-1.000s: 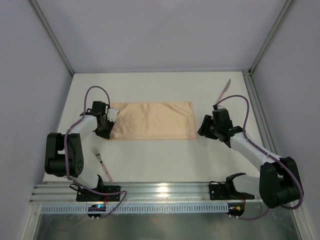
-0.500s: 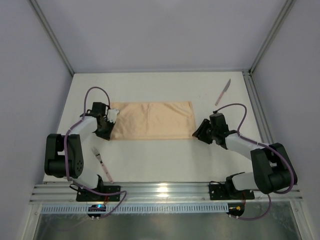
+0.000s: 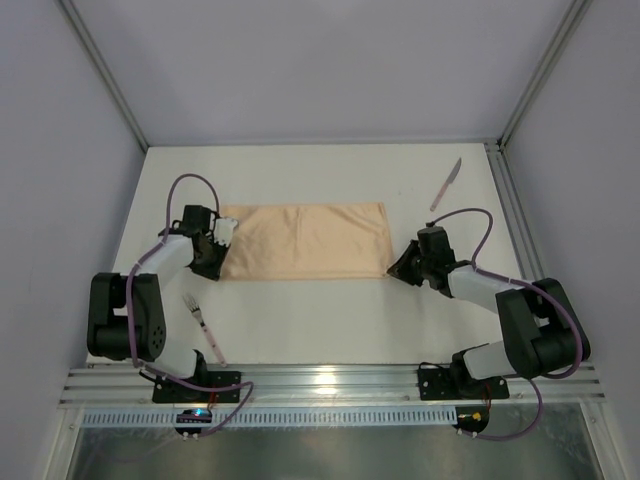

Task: Fold the napkin into a case and place the utensils inside
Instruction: Pick up the rectangle-folded napkin from the center of the board, then fold the rectangle-folded napkin at the center of the board.

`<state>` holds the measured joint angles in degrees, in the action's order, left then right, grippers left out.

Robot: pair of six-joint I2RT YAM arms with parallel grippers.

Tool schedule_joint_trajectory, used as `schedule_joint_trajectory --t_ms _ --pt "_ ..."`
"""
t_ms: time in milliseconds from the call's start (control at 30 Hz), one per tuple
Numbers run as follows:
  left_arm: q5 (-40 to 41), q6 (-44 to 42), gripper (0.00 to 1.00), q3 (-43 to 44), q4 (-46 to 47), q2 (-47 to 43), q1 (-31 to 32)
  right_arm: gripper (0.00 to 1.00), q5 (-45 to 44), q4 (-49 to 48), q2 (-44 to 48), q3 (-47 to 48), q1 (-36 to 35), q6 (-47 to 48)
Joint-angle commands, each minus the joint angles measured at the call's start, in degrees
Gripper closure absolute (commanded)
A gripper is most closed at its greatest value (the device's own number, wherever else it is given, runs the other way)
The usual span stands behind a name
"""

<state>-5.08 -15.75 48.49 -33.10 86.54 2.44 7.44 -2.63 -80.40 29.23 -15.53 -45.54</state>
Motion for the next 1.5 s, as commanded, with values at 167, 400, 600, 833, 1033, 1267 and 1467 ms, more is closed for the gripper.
schedule_joint_trajectory --t_ms 167,400,600,833,1033,1267,1467 --pt "-2.29 -0.78 0.89 0.9 -0.56 -3.49 -0.15 0.96 -5.33 6.23 3.31 1.62 0.85 4.23" --pt "-7.39 0.19 0.89 3.1 -2.23 -1.73 -0.15 0.96 -7.17 13.52 10.96 1.26 6.47 9.31" --pt "-9.42 1.24 0.83 4.51 -2.93 0.73 -0.15 0.96 -9.29 20.81 6.78 8.54 5.95 16.88" --pt "-10.3 2.39 0.83 5.21 -3.63 5.04 -0.15 0.96 -16.3 28.38 -9.99 29.42 -9.5 23.21" --pt "-10.13 2.91 0.85 5.39 -3.9 6.62 -0.15 0.96 -16.15 31.9 -24.43 50.19 -22.41 25.67" --pt "-9.25 3.44 0.89 6.27 -4.34 8.55 -0.15 0.96 -13.51 33.22 -38.85 67.96 -34.19 29.19" --pt "-9.16 3.62 0.9 6.97 -4.69 9.61 -0.15 0.96 -7.02 25.86 -44.4 73.16 -40.19 31.83"
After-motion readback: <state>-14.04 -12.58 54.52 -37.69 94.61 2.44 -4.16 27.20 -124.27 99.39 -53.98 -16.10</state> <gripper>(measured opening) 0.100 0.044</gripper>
